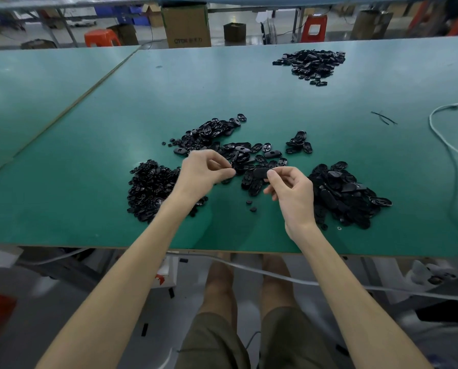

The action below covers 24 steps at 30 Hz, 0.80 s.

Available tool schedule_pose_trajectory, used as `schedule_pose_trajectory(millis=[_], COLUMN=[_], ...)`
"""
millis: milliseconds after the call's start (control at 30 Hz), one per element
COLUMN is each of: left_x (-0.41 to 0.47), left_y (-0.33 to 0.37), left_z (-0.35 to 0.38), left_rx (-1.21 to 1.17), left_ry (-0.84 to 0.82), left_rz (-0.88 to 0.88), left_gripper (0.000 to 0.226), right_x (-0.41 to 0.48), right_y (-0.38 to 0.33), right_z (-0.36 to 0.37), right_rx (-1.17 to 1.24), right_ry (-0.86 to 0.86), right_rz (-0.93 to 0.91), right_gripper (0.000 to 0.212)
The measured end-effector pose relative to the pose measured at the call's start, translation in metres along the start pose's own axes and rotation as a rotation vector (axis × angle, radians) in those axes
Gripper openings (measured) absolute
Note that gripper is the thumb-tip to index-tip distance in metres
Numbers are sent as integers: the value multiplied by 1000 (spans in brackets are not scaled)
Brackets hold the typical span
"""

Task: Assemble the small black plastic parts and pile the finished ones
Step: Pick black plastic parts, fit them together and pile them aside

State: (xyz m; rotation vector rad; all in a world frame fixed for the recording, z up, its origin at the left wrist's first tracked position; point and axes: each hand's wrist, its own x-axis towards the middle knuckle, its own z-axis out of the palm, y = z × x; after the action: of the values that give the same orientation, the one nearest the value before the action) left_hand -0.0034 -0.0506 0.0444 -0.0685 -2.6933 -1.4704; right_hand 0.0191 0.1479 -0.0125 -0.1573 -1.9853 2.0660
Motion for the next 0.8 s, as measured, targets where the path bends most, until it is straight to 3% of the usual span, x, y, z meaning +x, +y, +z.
schedule_pose_trajectory(millis=[100,333,800], left_x=[-3,-9,-12], left_y=[3,-10,-18], left_z=[24,59,59], left_rx=[-229,-463,-560], left_ry=[-52,-14,-25], left_rz=[28,41,65], left_gripper=[18,11,12], right_x=[-1,-1,0], right_y=[0,1,1], right_z=[1,0,-1], right_rx=[0,3,-1], right_ry=[-2,1,-19], right_rz=[-7,-10,-24], right_gripper=[4,4,4])
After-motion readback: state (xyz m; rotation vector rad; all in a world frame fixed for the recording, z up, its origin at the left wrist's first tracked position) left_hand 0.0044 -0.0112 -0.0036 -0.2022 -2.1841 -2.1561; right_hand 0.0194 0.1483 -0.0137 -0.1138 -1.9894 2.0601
